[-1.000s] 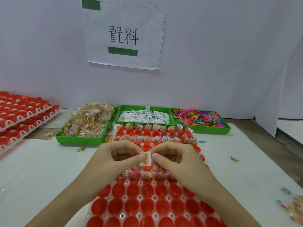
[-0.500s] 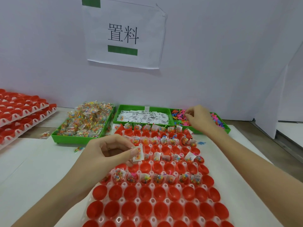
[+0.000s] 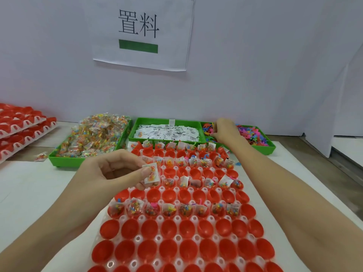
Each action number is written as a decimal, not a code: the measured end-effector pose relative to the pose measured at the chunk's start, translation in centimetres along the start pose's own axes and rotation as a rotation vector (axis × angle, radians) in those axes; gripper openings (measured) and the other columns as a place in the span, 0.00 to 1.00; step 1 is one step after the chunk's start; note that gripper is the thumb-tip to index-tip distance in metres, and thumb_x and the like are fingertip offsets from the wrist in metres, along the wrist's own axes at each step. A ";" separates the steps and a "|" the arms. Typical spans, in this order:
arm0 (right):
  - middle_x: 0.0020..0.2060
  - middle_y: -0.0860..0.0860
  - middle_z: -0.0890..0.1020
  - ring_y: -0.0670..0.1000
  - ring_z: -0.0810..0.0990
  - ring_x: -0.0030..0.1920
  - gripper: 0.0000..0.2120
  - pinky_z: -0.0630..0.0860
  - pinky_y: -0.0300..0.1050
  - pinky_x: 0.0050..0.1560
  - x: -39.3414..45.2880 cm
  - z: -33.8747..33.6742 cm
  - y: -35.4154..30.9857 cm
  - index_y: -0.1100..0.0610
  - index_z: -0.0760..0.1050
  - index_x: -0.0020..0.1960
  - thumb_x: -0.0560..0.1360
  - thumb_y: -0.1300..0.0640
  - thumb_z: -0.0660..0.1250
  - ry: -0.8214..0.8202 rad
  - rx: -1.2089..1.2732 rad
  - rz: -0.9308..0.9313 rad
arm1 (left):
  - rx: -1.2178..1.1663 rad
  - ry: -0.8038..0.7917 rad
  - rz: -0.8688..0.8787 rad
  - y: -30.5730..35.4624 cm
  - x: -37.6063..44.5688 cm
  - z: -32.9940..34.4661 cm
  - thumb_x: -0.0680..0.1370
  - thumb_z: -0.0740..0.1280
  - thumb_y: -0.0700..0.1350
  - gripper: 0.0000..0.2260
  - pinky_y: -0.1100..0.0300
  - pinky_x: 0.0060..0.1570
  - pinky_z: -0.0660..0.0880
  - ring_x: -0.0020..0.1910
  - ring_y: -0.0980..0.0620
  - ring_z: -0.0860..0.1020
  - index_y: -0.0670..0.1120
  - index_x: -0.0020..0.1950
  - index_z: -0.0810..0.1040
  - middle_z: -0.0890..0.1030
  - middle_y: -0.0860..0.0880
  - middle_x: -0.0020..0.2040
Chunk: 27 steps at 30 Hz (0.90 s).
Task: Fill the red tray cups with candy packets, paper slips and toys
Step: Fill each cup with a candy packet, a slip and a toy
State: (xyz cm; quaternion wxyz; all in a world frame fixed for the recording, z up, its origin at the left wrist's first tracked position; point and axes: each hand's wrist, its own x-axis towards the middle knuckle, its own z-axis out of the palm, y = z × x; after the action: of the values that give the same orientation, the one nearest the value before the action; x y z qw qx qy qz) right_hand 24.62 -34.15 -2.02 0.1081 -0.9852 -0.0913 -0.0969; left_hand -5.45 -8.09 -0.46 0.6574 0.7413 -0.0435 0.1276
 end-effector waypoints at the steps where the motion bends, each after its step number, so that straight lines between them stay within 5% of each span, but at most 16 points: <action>1: 0.43 0.62 0.86 0.59 0.85 0.47 0.09 0.82 0.55 0.52 0.1 0.2 0.1 0.66 0.83 0.46 0.77 0.59 0.73 0.011 0.033 0.013 | 0.003 0.005 -0.001 0.0 0.1 -0.1 0.68 0.78 0.48 0.10 0.65 0.41 0.81 0.36 0.46 0.85 0.44 0.45 0.86 0.86 0.42 0.40; 10: 0.44 0.52 0.86 0.45 0.80 0.39 0.07 0.75 0.38 0.42 -2.1 -2.2 0.7 0.60 0.84 0.49 0.77 0.55 0.73 0.158 0.538 0.051 | -0.006 -0.006 -0.014 0.1 -0.1 0.1 0.68 0.79 0.48 0.10 0.64 0.42 0.81 0.37 0.45 0.85 0.45 0.44 0.86 0.86 0.42 0.40; 13: 0.42 0.51 0.87 0.49 0.86 0.43 0.08 0.82 0.43 0.45 -4.9 -4.0 -0.1 0.59 0.83 0.50 0.77 0.53 0.74 0.071 0.755 0.015 | -0.018 -0.002 -0.011 0.4 -0.3 0.4 0.68 0.79 0.48 0.10 0.65 0.41 0.80 0.38 0.46 0.85 0.45 0.44 0.86 0.86 0.41 0.40; 17: 0.41 0.47 0.88 0.46 0.86 0.42 0.06 0.80 0.36 0.42 -11.1 -6.9 -2.0 0.54 0.83 0.50 0.76 0.52 0.74 -0.028 0.867 -0.091 | -0.013 0.006 0.016 0.8 -0.8 1.1 0.68 0.79 0.46 0.08 0.65 0.42 0.81 0.38 0.45 0.86 0.45 0.45 0.87 0.87 0.41 0.40; 21: 0.43 0.49 0.88 0.49 0.87 0.46 0.07 0.82 0.39 0.49 -18.6 -8.5 -4.4 0.55 0.85 0.51 0.75 0.55 0.76 -0.139 0.985 -0.213 | -0.038 -0.005 0.061 1.4 -1.4 2.2 0.68 0.79 0.41 0.06 0.65 0.40 0.81 0.36 0.45 0.86 0.45 0.43 0.87 0.87 0.41 0.38; 27: 0.39 0.51 0.87 0.46 0.85 0.38 0.02 0.79 0.36 0.42 -26.0 -7.1 -7.1 0.56 0.85 0.46 0.74 0.59 0.77 -0.192 1.120 -0.261 | -0.022 -0.092 0.114 1.8 -2.5 4.1 0.68 0.80 0.42 0.05 0.63 0.38 0.81 0.34 0.45 0.86 0.45 0.42 0.87 0.86 0.42 0.37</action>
State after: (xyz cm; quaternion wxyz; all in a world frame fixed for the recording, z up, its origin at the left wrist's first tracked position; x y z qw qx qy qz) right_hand -3.08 -33.07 0.68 0.5912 -0.7627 -0.2586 0.0434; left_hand -7.72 -12.58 0.21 0.6547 0.7353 -0.1170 0.1302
